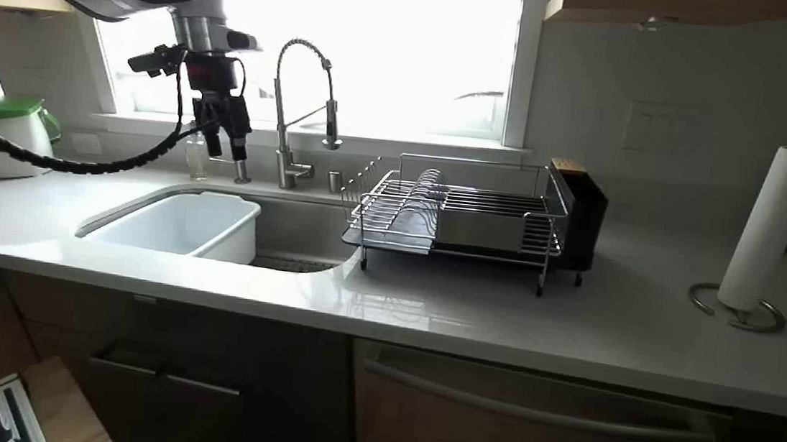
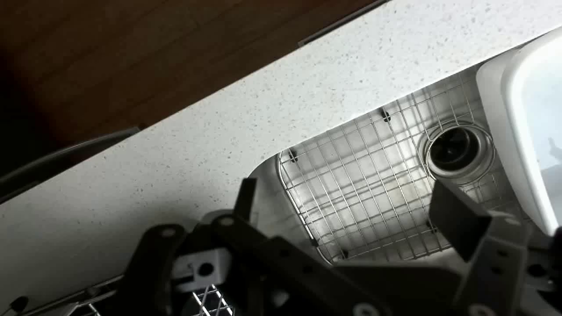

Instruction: Rotate the sink soap dispenser anticlockwise once and press it downwards from the top

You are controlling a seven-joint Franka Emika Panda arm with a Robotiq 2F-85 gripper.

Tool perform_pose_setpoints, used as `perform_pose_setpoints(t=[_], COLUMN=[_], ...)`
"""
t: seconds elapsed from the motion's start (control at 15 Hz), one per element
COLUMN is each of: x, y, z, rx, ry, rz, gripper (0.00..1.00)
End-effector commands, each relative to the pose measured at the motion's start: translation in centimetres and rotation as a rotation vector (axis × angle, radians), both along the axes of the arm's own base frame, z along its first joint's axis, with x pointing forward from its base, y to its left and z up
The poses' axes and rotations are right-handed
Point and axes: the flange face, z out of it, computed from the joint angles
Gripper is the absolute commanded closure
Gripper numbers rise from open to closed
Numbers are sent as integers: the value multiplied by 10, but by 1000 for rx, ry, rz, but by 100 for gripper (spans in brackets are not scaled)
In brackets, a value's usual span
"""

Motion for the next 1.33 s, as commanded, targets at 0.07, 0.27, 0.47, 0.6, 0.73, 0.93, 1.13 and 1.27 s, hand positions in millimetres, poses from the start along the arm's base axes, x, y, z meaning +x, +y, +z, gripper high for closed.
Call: perform_pose_setpoints(t=[0.07, 0.27, 0.47, 0.6, 0.73, 0.93, 1.13, 1.27], x=[0, 0, 0, 0, 0, 0, 9, 12], y=[0, 0, 0, 0, 0, 0, 30, 65], z=[0, 0, 0, 0, 0, 0, 0, 4], rx=[0, 0, 0, 0, 0, 0, -4, -26], ry=[1, 1, 1, 1, 1, 1, 45, 80], rz=[0, 0, 0, 0, 0, 0, 13, 24], gripper=[0, 0, 0, 0, 0, 0, 0, 0])
